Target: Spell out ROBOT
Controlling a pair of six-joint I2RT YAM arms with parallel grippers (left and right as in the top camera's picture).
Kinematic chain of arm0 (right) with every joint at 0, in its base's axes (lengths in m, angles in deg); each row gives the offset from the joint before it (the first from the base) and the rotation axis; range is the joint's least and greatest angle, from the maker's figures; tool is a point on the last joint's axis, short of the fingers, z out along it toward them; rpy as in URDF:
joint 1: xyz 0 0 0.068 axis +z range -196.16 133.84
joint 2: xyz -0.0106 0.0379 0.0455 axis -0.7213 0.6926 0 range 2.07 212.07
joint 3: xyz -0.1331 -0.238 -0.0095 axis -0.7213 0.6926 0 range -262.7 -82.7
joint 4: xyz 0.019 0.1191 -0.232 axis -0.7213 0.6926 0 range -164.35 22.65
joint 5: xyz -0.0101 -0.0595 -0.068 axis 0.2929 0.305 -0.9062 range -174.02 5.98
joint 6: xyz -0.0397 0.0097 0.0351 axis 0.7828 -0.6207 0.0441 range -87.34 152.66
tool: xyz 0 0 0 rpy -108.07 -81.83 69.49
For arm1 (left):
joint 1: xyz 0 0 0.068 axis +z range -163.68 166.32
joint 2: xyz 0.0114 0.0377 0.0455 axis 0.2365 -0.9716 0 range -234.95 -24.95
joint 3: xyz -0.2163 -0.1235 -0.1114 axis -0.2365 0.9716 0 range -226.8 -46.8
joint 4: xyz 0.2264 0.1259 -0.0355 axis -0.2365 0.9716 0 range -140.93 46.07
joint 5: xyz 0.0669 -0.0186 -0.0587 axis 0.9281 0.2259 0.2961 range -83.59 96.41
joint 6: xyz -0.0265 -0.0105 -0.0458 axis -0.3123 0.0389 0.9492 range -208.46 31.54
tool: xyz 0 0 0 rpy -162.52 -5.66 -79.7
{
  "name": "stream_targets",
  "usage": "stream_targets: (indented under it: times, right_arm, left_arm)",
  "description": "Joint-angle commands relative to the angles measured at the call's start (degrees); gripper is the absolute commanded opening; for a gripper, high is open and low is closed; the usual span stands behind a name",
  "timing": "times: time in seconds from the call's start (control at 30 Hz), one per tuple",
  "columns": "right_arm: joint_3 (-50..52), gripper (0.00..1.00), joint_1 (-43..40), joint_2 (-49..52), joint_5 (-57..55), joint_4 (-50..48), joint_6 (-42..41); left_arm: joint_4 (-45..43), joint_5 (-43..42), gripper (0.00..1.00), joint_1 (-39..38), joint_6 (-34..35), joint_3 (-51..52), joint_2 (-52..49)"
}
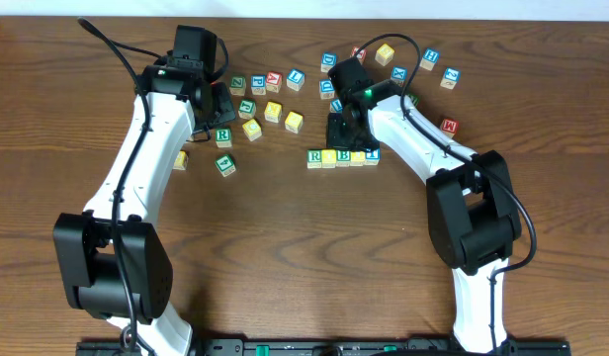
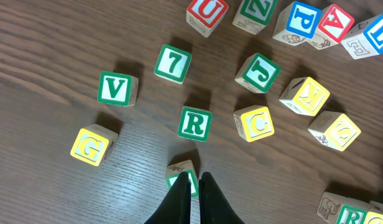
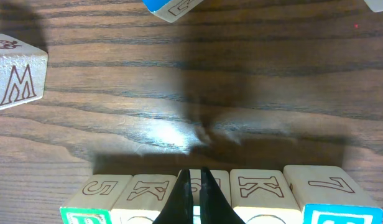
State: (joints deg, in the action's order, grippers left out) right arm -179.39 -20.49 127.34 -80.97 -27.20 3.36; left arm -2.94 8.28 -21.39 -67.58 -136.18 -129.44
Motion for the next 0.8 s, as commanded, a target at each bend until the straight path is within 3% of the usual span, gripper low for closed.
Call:
stream_targets:
  times: [0.0, 0.77]
  right_arm:
    - [-0.7, 0.01, 0.3, 1.4, 0.2, 0.3, 0.7]
    - [-0.7, 0.02, -0.5, 1.4, 0.3, -2.0, 0.9]
  left_arm:
    - [0.2, 0.8, 0.07, 0.1, -0.7, -0.8, 0.0]
    - [0.2, 0.8, 0.07, 0.1, -0.7, -0.8, 0.0]
